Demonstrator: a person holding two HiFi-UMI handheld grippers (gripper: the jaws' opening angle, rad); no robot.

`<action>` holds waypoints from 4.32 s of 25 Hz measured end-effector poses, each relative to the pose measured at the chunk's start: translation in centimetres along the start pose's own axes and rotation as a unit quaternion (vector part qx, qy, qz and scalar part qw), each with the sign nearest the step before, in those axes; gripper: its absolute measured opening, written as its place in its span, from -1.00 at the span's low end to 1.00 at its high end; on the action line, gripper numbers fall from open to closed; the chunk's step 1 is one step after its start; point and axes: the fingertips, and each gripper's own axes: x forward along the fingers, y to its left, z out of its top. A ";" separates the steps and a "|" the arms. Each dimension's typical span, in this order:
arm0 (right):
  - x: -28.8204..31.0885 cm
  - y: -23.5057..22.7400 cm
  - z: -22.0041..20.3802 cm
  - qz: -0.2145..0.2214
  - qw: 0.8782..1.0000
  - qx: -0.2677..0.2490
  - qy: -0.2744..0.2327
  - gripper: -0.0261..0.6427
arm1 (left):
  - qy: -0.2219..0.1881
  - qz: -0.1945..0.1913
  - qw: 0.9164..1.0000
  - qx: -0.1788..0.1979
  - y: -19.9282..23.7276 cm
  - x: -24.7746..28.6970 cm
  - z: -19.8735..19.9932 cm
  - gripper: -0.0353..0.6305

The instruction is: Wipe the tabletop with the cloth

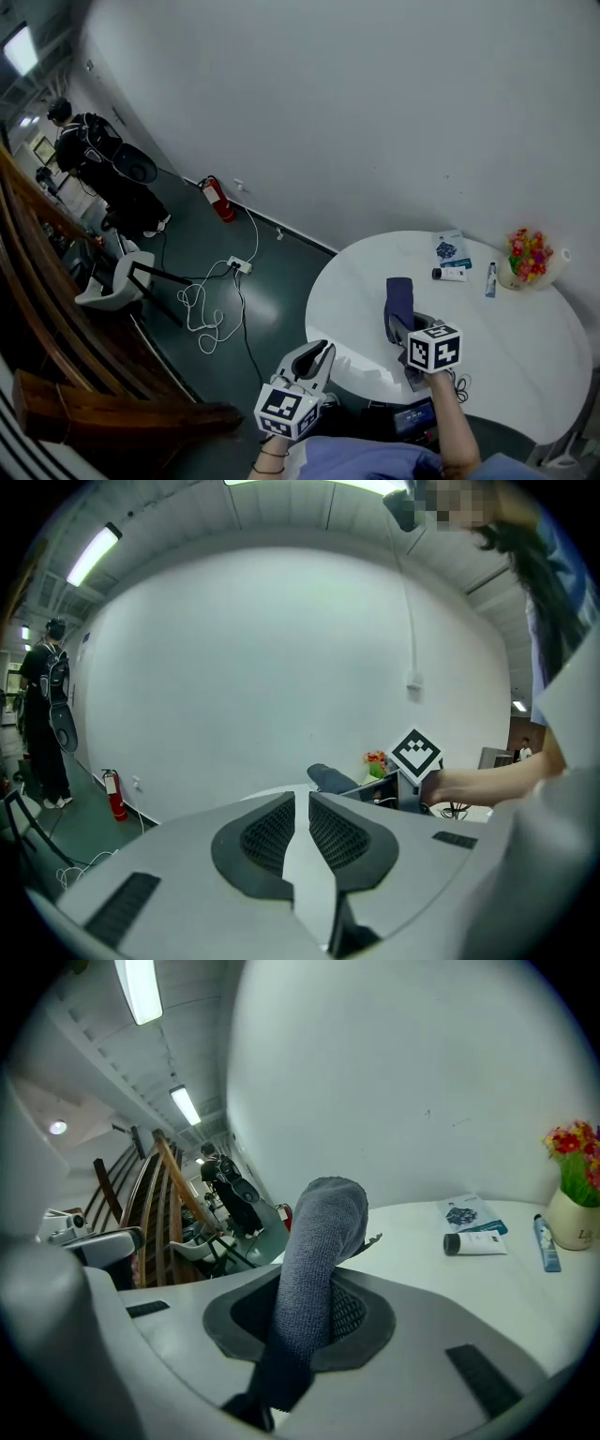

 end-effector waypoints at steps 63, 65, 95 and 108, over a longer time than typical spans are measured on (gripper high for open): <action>-4.6 -22.4 -9.6 -0.174 0.973 0.135 0.063 -0.72 | 0.087 -0.230 0.968 0.047 -12.6 14.7 -0.9 -0.77; -7.3 -24.7 -10.3 -0.184 0.971 0.138 0.059 -0.72 | 0.089 -0.240 0.965 0.053 -15.8 15.2 -1.1 -0.77; -47.9 -51.2 -27.1 -0.414 0.879 0.233 0.045 -0.72 | 0.120 -0.427 0.894 0.071 -49.9 19.7 -5.0 -0.77; -58.8 -54.4 -32.7 -0.506 0.813 0.287 0.041 -0.72 | 0.131 -0.415 0.897 0.076 -48.5 18.1 -5.6 -0.77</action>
